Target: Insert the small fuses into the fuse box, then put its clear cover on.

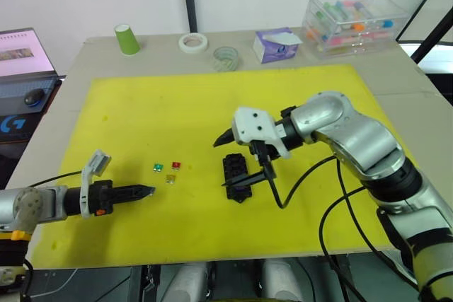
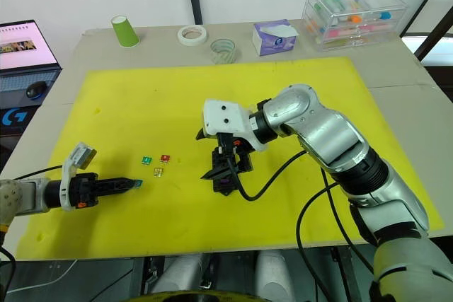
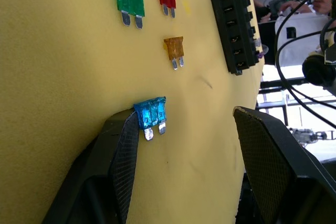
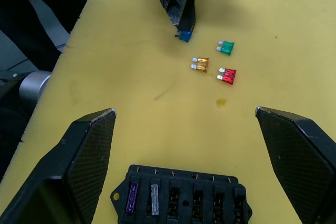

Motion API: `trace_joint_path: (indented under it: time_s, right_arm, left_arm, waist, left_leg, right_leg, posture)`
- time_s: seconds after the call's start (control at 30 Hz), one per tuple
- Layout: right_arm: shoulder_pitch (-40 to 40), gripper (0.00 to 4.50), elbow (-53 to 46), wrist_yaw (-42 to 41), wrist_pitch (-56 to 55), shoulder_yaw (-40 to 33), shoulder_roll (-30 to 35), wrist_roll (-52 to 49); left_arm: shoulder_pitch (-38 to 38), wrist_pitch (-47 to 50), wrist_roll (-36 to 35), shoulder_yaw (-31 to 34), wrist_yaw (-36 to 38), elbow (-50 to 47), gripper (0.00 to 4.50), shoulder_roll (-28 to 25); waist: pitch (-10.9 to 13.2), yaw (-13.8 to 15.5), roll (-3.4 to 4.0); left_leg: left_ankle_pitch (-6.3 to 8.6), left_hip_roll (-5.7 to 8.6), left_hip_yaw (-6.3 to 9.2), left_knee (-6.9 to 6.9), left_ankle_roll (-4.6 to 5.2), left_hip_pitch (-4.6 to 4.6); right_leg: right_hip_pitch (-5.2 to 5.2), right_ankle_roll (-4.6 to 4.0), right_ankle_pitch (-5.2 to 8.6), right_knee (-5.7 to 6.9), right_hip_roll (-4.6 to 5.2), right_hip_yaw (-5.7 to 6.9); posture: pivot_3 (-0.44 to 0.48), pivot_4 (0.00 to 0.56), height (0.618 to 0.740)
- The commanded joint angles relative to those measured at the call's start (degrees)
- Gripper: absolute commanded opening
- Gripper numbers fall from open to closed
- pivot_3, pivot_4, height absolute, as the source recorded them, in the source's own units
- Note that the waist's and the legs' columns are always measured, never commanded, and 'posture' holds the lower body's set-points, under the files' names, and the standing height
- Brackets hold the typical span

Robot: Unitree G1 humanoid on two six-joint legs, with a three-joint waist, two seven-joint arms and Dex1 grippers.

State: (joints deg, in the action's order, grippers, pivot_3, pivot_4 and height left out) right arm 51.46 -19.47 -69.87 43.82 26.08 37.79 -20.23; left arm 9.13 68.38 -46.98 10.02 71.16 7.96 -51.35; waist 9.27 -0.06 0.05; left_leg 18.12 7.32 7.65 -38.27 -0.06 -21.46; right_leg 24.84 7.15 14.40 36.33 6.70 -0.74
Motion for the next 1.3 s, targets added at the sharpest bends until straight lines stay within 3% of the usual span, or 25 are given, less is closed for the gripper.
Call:
trace_joint_path:
  time_s: [0.03, 0.2, 0.47, 0.6, 1.0, 1.1, 1.3]
  right_arm:
    - [0.5, 4.50, -1.1, -0.1, -1.1, -0.5, -0.3, 0.3]
    - [0.6, 4.50, -0.8, -0.3, -1.5, -0.4, -0.4, 0.7]
    - [0.6, 4.50, -0.8, -0.3, -1.7, -0.5, -0.7, 1.0]
    - [0.8, 4.50, -0.7, -0.2, -1.8, -0.3, -1.0, 1.3]
    - [0.7, 4.50, -0.6, -0.3, -1.9, -0.5, -1.1, 1.6]
    - [0.6, 4.50, -1.0, -0.3, -1.7, -1.1, -0.5, 1.4]
    - [1.5, 4.50, -1.7, 1.1, 6.6, -7.7, 0.7, -4.4]
  left_arm:
    - [-1.4, -0.1, 1.0, -1.2, -0.1, 0.5, 2.57, -0.6]
    - [-1.9, -0.4, 1.2, -1.0, 0.0, 0.4, 1.01, -0.9]
    - [-2.4, -0.3, 1.2, -0.6, -0.6, 0.0, 1.01, -0.9]
    - [-2.6, -0.5, 1.1, -0.1, -1.1, -0.1, 0.08, -0.8]
    - [-3.8, -1.9, 0.8, 1.1, -1.0, -0.8, 0.03, -1.0]
    - [-3.0, -2.0, -0.4, 3.8, -2.7, -1.9, 0.03, -0.7]
    - [2.7, -2.3, -7.7, 10.1, -5.9, -15.2, 0.03, 0.7]
  waist:
    - [0.0, -0.2, 0.00]
    - [0.0, -0.8, 0.00]
    - [0.0, -0.8, 0.00]
    - [0.0, -0.8, 0.00]
    - [0.0, -0.9, 0.00]
    - [0.0, -0.8, 0.00]
    - [0.0, -0.3, -0.11]
  left_leg:
    - [0.00, 0.00, 0.00, 0.00, 0.00, 0.00]
    - [0.00, 0.00, 0.00, 0.03, 0.00, -0.01]
    - [0.00, -0.01, -0.01, 0.04, 0.00, -0.01]
    - [0.00, -0.01, -0.01, 0.04, 0.00, -0.01]
    - [0.00, -0.02, -0.02, 0.05, 0.00, -0.01]
    - [0.00, -0.03, -0.02, 0.05, 0.00, -0.02]
    - [0.00, -0.02, 0.02, 0.00, 0.00, -0.10]
  right_leg:
    - [0.00, 0.00, 0.00, 0.00, 0.00, 0.00]
    - [0.05, 0.00, 0.00, 0.00, 0.00, 0.00]
    - [0.06, 0.00, 0.00, 0.00, 0.00, 0.00]
    - [0.06, 0.00, 0.00, 0.00, 0.00, 0.00]
    - [0.08, 0.00, 0.00, 0.00, -0.02, -0.01]
    - [0.08, 0.00, 0.00, 0.00, -0.02, -0.01]
    - [0.07, 0.00, 0.00, -0.01, 0.01, -0.02]
  posture:
    - [0.000, 0.150, 0.740]
    - [0.000, 0.150, 0.740]
    - [0.000, 0.150, 0.740]
    - [0.000, 0.150, 0.740]
    - [0.000, 0.150, 0.740]
    - [0.000, 0.150, 0.740]
    - [0.000, 0.150, 0.740]
